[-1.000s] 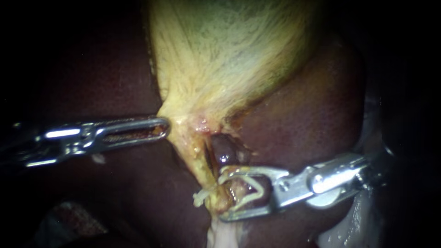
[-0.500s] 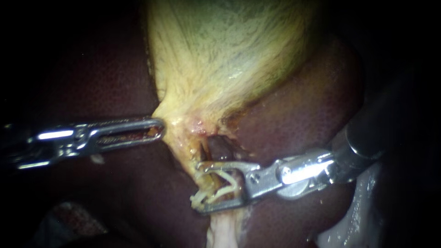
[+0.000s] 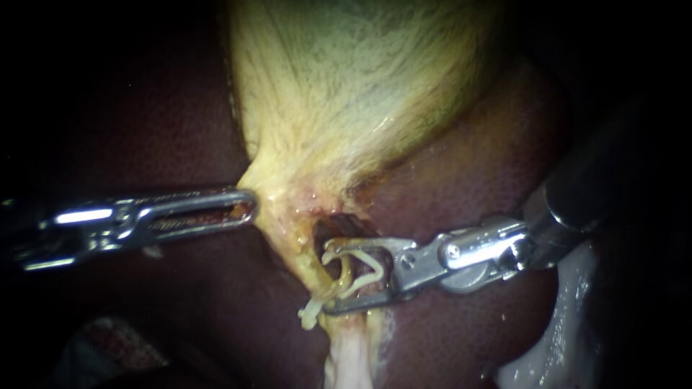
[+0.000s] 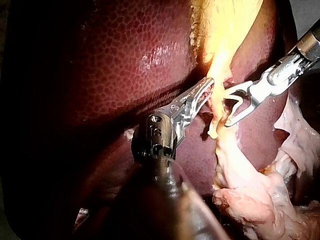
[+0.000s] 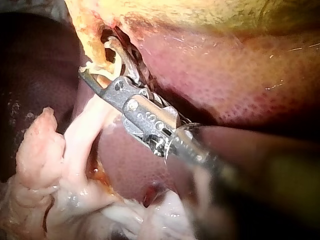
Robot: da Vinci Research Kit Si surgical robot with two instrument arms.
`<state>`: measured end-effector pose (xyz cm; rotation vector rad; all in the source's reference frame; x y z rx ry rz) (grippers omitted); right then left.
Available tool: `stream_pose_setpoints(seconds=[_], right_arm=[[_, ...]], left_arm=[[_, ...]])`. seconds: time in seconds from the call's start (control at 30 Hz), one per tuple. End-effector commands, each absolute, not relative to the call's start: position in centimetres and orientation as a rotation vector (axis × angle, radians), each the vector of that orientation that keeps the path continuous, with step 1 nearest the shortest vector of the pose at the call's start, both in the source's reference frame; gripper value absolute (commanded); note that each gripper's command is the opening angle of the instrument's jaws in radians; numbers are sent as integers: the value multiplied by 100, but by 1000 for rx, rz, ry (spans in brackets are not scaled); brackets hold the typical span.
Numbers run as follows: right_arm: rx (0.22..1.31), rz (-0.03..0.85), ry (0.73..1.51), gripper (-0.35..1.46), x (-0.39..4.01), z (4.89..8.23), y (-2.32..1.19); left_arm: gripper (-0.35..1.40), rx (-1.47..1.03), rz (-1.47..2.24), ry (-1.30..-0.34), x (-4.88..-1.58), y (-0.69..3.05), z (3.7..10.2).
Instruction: Clipping second clip left tube
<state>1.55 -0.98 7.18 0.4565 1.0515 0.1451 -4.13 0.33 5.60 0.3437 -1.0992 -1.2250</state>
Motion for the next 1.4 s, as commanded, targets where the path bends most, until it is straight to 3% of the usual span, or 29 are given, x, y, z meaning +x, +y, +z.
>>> stream_pose_setpoints(seconds=[0.03,0.5,0.7,0.77,0.87,1.4], right_arm=[[454,144,1052,56,159,719,-101],[473,110,1037,54,191,720,-128],[477,114,1027,42,191,721,-128],[491,129,1004,25,189,721,-128],[530,161,959,-35,184,720,-128],[540,147,929,-35,180,723,-126]], left_arm=[[-35,343,-1226,-1099,-413,33,561],[-35,344,-1227,-1098,-419,36,560],[-35,343,-1227,-1098,-420,36,560],[-35,343,-1227,-1098,-420,36,560],[-35,343,-1227,-1098,-420,36,560],[-35,343,-1228,-1098,-421,36,560]])
